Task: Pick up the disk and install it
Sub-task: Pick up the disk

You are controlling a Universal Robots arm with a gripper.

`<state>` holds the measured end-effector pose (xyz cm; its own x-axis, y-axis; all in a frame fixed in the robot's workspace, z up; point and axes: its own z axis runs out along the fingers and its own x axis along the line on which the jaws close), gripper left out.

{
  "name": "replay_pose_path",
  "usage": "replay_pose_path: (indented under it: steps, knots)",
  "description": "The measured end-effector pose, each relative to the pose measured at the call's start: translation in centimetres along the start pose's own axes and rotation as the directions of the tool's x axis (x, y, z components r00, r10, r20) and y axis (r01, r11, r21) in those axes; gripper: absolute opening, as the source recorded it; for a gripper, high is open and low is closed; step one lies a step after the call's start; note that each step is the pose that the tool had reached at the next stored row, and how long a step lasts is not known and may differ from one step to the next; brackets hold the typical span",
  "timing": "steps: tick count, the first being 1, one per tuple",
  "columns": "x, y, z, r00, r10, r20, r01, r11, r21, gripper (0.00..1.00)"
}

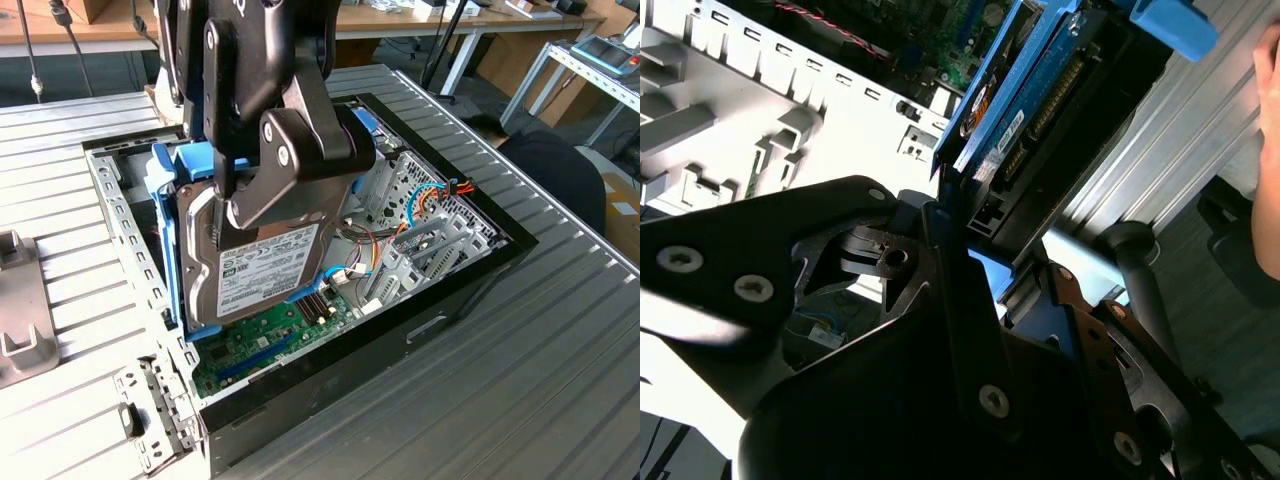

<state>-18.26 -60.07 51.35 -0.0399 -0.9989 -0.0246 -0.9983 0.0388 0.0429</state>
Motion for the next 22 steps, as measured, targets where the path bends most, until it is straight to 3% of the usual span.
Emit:
replay_pose_path:
  steps: [22]
  knots:
    - [0.02, -0.5, -0.01, 1.0, 0.0, 0.0, 0.0, 1.0, 0.0, 0.37]
